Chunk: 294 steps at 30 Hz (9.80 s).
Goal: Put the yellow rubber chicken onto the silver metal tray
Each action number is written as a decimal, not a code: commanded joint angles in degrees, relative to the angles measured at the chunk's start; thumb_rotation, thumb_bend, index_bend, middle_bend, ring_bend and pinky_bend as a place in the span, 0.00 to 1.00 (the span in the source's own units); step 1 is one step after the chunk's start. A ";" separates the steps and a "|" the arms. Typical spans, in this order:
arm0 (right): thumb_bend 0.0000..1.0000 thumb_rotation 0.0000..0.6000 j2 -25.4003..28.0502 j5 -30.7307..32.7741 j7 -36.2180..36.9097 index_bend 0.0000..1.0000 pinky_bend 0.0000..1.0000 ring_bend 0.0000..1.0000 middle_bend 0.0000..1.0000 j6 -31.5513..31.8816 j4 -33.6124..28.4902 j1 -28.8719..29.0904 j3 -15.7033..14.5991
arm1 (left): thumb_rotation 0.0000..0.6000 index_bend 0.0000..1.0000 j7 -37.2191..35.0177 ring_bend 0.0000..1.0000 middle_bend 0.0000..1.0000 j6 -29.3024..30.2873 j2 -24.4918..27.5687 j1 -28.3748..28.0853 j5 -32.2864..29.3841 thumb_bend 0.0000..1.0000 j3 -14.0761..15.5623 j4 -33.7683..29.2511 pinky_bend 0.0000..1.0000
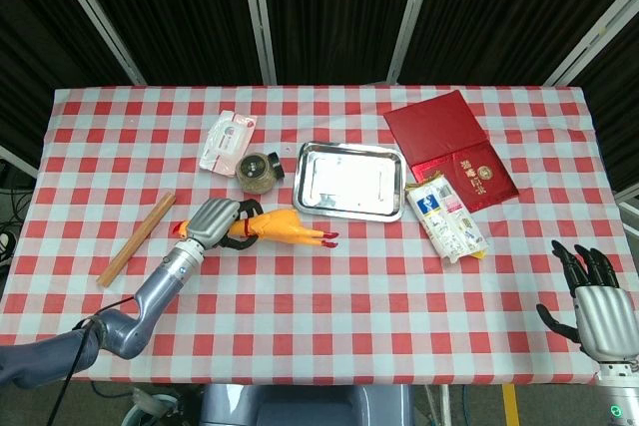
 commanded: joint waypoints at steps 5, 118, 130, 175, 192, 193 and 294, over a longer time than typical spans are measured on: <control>0.26 1.00 1.53 -2.69 3.62 0.00 0.11 0.10 0.21 -0.37 -1.95 0.96 -0.53 | 1.00 0.66 -6.54 0.63 0.74 5.77 5.14 0.26 7.76 0.73 1.07 -3.97 0.70; 0.42 1.00 1.03 33.91 1.65 1.00 0.81 0.83 0.84 -32.00 -17.80 32.75 11.32 | 1.00 0.69 53.12 0.67 0.77 12.09 -3.11 -33.24 -37.63 0.69 -8.74 -25.88 0.77; 0.39 1.00 4.83 30.99 3.58 0.17 0.34 0.23 0.31 -37.41 -18.54 32.89 9.96 | 1.00 0.70 53.95 0.67 0.78 13.42 -4.02 -33.09 -36.27 0.69 -8.40 -23.95 0.77; 0.62 1.00 2.58 33.98 2.80 0.99 0.97 0.96 0.97 -34.64 -16.72 33.52 10.77 | 1.00 0.70 53.31 0.67 0.78 12.52 -5.80 -31.54 -33.84 0.69 -9.15 -23.44 0.77; 0.40 1.00 6.52 28.32 8.70 0.08 0.35 0.20 0.27 -41.75 -16.63 33.15 9.54 | 1.00 0.70 53.09 0.67 0.78 12.90 -6.32 -31.07 -33.21 0.69 -9.28 -20.96 0.77; 0.40 1.00 6.51 28.13 8.93 0.08 0.35 0.20 0.27 -41.83 -16.50 33.15 9.54 | 1.00 0.70 53.05 0.67 0.78 12.87 -6.36 -31.05 -33.15 0.69 -9.30 -20.90 0.77; 0.11 1.00 11.11 17.58 26.42 0.00 0.09 0.00 0.00 -30.31 -7.94 21.40 9.16 | 1.00 0.62 24.80 0.62 0.70 -5.88 -28.37 -32.91 -26.31 0.56 -15.94 34.70 0.73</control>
